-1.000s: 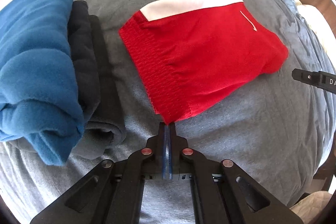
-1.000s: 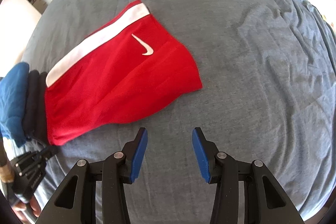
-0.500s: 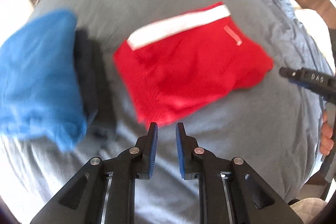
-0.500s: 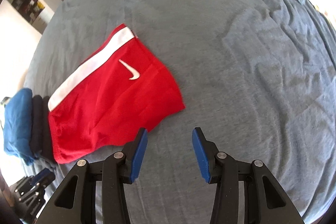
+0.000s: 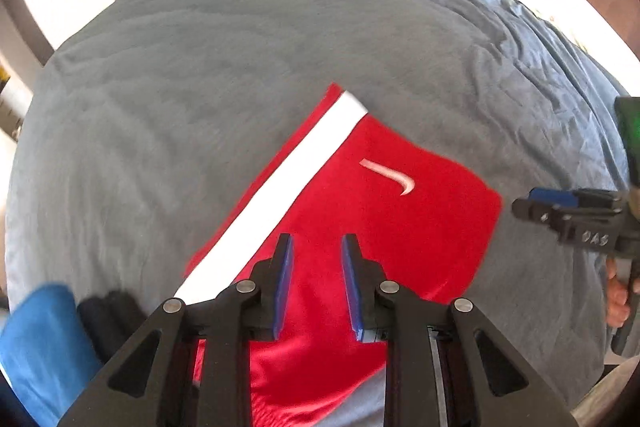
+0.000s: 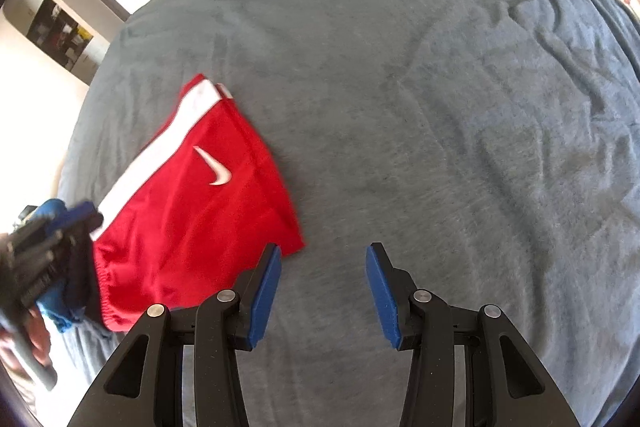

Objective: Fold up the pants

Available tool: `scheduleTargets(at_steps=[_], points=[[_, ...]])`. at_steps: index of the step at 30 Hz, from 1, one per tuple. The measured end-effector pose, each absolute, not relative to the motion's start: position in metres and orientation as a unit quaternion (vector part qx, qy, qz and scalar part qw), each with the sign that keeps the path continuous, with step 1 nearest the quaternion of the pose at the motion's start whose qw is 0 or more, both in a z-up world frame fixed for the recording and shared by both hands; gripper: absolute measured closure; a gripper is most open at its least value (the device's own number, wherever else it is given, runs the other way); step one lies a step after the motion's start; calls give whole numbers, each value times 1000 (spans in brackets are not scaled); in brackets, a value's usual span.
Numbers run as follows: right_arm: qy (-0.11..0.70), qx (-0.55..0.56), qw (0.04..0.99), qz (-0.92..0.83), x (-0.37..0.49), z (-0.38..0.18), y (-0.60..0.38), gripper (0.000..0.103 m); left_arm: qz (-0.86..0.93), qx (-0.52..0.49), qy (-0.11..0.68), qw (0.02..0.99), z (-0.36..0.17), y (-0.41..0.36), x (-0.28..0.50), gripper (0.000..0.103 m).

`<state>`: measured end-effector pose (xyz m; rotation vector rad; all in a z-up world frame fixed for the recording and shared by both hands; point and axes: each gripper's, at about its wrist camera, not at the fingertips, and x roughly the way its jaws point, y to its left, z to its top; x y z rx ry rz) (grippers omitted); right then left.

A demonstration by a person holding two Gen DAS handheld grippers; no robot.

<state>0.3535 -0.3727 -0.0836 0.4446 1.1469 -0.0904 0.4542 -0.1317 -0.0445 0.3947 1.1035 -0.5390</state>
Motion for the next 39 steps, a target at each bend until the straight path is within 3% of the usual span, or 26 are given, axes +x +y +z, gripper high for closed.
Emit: scheduleTargets(at_steps=[6, 17, 31, 39], points=[[542, 203, 815, -10, 357, -99, -379, 58, -264, 180, 544, 776, -60, -150, 441, 73], [532, 42, 842, 74, 360, -104, -339, 61, -248, 169, 580, 758, -75, -158, 418, 73], [461, 78, 882, 61, 383, -71, -328, 61, -223, 137, 596, 759, -75, -154, 424, 73], [509, 115, 853, 10, 358, -84, -375, 61, -306, 220, 531, 759, -68, -215, 397, 68]])
